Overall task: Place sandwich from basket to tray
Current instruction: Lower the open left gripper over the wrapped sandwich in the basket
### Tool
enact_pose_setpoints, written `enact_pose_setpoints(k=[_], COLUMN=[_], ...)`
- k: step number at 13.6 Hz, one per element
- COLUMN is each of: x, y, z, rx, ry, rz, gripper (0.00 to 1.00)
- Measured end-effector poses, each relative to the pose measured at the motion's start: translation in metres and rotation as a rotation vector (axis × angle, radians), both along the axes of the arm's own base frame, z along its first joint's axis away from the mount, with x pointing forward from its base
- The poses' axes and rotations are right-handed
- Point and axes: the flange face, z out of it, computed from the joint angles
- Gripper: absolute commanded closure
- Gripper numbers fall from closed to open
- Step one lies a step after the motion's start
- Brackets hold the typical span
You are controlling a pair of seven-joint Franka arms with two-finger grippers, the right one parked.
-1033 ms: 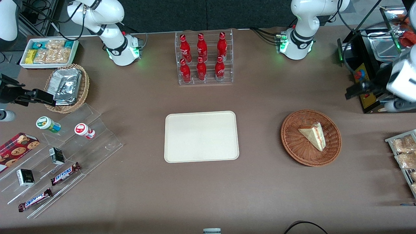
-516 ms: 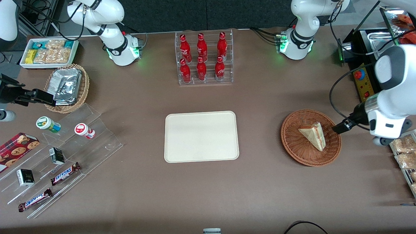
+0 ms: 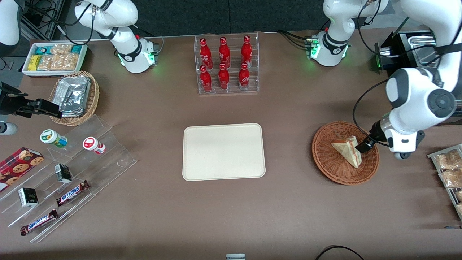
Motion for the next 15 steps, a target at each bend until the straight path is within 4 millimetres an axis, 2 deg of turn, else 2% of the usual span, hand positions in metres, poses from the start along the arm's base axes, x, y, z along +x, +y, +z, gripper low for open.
enact_pose_setpoints(k=[2, 7, 11, 15], x=[-0.016, -0.039, -0.039, -0.037], y=[0.008, 0.009, 0.005, -0.011], z=[-0.018, -0.049, -0.048, -0.05], rx=[0.005, 0.008, 0.006, 0.003], ry=[-0.024, -0.073, -0.092, -0.114], rz=[0.038, 0.078, 0.074, 0.051], gripper=[0.0, 0.0, 0.0, 0.0])
